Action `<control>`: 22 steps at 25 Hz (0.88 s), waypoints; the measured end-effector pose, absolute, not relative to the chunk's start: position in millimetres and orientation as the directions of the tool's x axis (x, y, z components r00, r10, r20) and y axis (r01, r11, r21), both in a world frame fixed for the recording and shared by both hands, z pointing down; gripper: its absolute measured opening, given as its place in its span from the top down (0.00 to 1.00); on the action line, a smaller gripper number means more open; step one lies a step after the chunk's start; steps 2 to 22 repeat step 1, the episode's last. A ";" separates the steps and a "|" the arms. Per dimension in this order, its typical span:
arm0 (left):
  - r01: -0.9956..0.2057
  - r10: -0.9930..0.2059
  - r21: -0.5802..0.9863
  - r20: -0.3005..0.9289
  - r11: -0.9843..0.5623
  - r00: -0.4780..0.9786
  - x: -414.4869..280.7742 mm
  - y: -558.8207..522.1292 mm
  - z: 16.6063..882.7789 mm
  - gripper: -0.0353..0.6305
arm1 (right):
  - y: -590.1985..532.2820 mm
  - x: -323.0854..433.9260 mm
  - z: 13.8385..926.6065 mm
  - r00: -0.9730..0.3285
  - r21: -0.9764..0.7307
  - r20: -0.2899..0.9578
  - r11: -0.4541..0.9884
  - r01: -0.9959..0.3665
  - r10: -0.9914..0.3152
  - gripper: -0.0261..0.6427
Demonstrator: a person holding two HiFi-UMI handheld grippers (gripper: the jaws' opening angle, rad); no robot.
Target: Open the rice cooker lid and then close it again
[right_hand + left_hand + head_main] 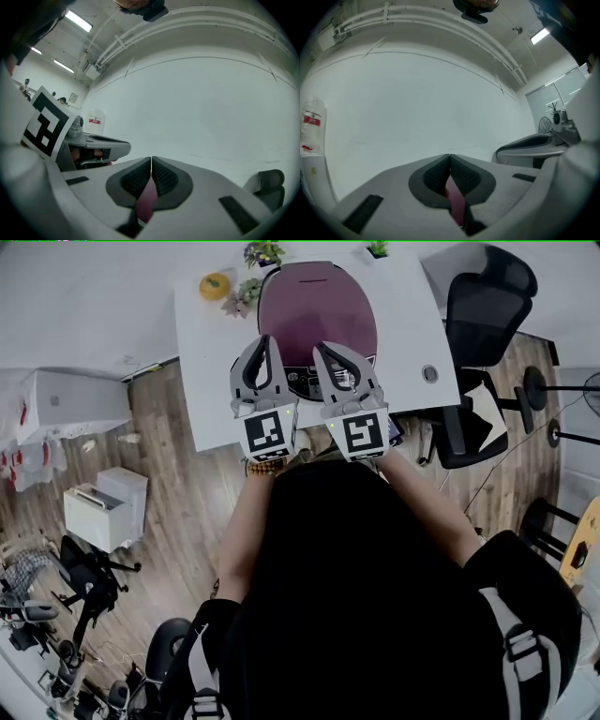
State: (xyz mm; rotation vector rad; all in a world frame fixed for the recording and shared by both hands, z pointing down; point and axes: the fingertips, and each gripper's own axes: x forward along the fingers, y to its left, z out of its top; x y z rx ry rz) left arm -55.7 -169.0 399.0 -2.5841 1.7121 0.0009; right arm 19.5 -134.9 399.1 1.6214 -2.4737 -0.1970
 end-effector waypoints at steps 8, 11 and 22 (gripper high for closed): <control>-0.921 -0.921 -0.033 -0.022 -0.388 0.389 -56.3 -168.8 399.6 0.91 | -135.3 19.5 399.7 -0.391 0.206 0.077 0.399 -0.894 -0.917 0.91; -0.921 -0.921 -0.033 -0.022 -0.388 0.389 -56.3 -168.8 399.6 0.91 | -135.3 19.5 399.7 -0.391 0.206 0.077 0.399 -0.894 -0.917 0.91; -0.921 -0.921 -0.033 -0.022 -0.388 0.389 -56.3 -168.8 399.6 0.91 | -135.3 19.5 399.7 -0.391 0.206 0.077 0.399 -0.894 -0.917 0.91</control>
